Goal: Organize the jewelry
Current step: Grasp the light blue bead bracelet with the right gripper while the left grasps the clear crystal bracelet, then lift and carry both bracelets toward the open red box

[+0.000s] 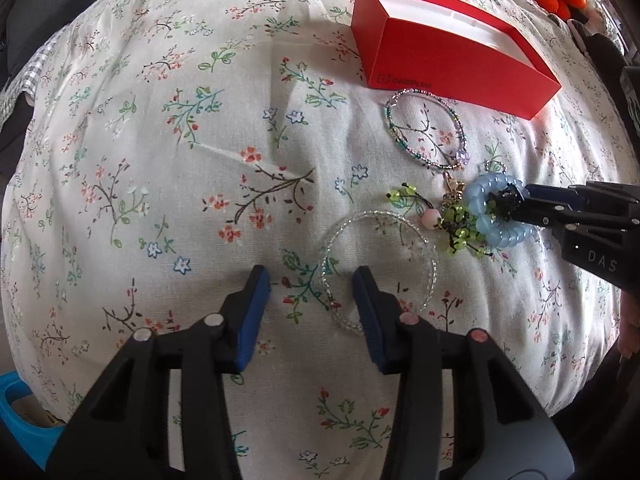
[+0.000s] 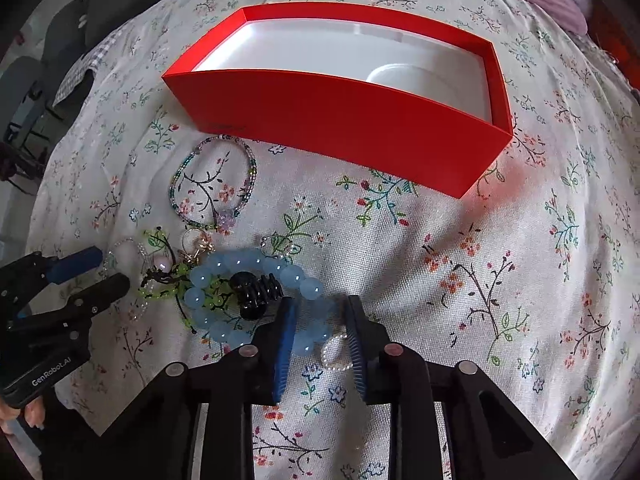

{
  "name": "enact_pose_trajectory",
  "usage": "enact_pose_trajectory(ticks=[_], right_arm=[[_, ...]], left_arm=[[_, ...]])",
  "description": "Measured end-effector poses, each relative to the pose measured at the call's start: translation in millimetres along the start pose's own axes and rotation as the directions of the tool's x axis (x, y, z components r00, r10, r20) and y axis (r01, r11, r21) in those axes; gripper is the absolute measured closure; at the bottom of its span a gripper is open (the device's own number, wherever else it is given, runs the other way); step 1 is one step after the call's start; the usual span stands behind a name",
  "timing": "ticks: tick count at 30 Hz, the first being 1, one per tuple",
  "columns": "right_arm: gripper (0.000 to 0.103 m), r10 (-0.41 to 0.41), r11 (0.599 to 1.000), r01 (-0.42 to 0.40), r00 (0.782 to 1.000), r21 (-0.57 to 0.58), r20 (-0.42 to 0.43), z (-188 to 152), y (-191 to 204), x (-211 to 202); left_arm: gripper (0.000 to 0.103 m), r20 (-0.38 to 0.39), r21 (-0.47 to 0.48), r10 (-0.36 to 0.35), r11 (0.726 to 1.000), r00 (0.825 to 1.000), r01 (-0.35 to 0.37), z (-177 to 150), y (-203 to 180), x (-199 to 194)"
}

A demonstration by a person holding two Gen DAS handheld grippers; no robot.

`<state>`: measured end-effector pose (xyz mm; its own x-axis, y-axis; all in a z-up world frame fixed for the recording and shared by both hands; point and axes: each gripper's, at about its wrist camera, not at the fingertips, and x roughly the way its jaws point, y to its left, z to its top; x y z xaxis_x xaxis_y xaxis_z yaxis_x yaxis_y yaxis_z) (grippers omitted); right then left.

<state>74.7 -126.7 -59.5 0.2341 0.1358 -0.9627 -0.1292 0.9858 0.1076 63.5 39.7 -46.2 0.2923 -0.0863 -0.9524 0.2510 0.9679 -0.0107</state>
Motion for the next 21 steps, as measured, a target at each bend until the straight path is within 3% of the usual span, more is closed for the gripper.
enact_pose_trajectory(ticks=[3,6,8,21], right_arm=[[0.091,-0.004,1.000,0.004,1.000,-0.018,0.004,-4.3,2.4,-0.7],[0.091,-0.009,1.000,0.010,1.000,-0.028,0.010,-7.2,7.0,0.3],[0.091,-0.005,1.000,0.005,1.000,-0.020,0.013,-5.5,5.9,0.0],[0.091,0.083,0.996,-0.081,0.994,-0.029,0.067,-8.8,-2.6,-39.3]], left_arm=[[0.073,0.002,-0.003,-0.003,1.000,1.000,0.003,-1.7,1.0,-4.4],[0.090,-0.001,-0.007,-0.010,1.000,1.000,0.010,-0.6,-1.2,-6.6],[0.096,-0.005,-0.010,-0.006,1.000,1.000,0.006,-0.2,-3.1,-11.0],[0.098,0.028,-0.055,-0.091,0.994,0.995,0.093,10.2,-7.0,-37.5]])
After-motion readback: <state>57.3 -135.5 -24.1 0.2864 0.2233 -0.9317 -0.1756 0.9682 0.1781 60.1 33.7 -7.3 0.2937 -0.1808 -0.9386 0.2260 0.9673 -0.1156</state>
